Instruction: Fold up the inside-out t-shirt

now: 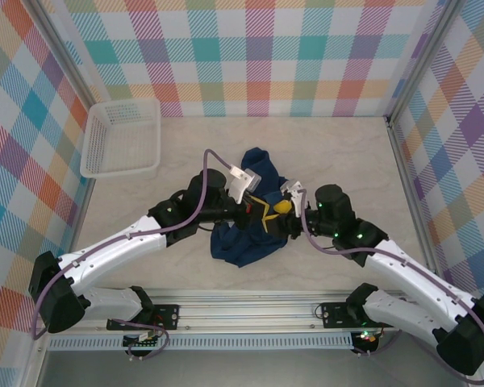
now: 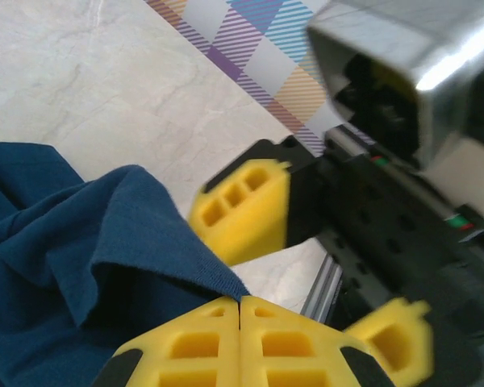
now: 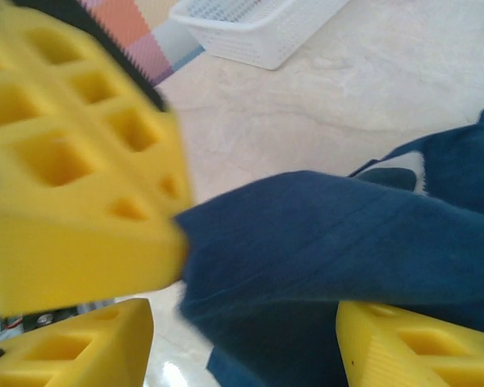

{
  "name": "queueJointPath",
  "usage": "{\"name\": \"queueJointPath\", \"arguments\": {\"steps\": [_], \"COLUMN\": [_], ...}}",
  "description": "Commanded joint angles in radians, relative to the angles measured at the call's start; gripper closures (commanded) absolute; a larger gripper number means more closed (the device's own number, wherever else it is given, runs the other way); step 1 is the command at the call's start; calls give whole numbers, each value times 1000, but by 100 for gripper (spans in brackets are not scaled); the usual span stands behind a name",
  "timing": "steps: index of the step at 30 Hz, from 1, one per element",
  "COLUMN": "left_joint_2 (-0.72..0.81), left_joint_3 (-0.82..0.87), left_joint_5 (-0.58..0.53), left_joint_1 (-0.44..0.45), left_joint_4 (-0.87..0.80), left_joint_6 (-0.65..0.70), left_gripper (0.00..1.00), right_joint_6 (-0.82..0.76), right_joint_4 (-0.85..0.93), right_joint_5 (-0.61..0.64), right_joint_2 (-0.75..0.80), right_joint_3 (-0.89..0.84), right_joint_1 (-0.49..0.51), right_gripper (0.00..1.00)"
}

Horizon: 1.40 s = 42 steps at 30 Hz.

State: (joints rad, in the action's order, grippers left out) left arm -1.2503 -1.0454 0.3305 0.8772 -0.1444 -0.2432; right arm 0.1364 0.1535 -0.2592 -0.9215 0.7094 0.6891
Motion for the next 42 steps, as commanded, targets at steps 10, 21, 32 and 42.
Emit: {"name": "queueJointPath", "arguments": {"steps": [10, 21, 32, 42], "left_joint_2": [56, -72, -441, -643], "left_joint_3": [11, 82, -142, -288], "left_joint_5": [-33, -198, -125, -107], "left_joint_1": [16, -19, -20, 3], "left_joint_4": [38, 8, -75, -180], "left_joint_6": [5, 45, -36, 24], "left_gripper": [100, 45, 43, 41], "right_joint_6": [23, 205, 329, 329], "right_joint_4": [-34, -35, 145, 319], "right_joint_5": [237, 175, 333, 552], "right_joint_2": [54, 232, 261, 232], "right_joint_3": [-104, -318, -309, -161], "right_joint_1": [1, -49, -53, -57], "right_gripper": [100, 100, 71, 47]}}
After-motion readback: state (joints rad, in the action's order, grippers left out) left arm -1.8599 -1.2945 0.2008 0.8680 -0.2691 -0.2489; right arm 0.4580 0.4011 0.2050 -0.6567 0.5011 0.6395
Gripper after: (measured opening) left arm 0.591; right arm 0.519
